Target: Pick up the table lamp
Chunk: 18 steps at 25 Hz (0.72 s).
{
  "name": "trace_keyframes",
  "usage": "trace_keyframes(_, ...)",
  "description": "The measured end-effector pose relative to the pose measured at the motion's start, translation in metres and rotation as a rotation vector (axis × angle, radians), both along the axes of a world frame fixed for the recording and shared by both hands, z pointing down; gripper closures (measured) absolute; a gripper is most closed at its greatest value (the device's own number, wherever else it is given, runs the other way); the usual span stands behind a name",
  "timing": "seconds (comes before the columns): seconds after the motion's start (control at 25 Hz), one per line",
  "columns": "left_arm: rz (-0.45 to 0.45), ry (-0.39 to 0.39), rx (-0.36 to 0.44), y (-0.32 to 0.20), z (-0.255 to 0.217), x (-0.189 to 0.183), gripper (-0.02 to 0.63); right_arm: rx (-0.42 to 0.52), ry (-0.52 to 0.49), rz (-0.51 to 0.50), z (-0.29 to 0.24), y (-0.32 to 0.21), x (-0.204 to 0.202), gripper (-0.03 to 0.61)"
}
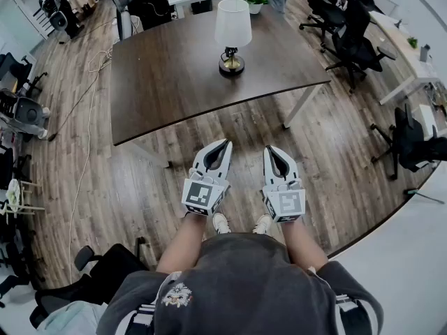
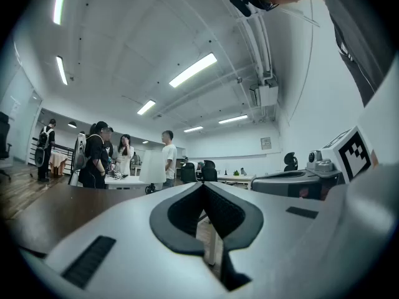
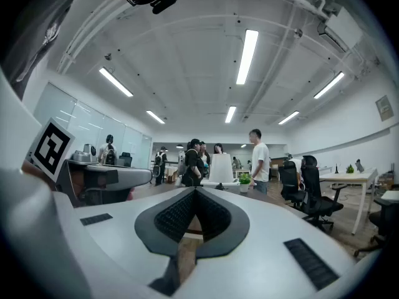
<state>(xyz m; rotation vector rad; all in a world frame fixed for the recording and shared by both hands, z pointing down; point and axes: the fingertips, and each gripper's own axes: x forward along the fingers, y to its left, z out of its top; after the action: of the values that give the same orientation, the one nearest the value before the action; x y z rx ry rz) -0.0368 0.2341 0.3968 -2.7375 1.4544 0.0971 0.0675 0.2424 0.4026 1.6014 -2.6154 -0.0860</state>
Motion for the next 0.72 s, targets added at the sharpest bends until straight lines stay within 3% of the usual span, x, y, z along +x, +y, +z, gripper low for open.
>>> trace_keyframes(0.4, 0.044, -0.013, -0.021, -0.006, 0.011, -0.019, 0.612, 0.006, 0.005, 0.040, 0.001, -0.005, -0.024, 0.554)
trace_keyframes(0.72, 0.055, -0.029, -0.051, -0.040, 0.023, -0.007, 0.612, -0.001, -0.052, 0.075, 0.004, -0.038, -0.003, 0.552)
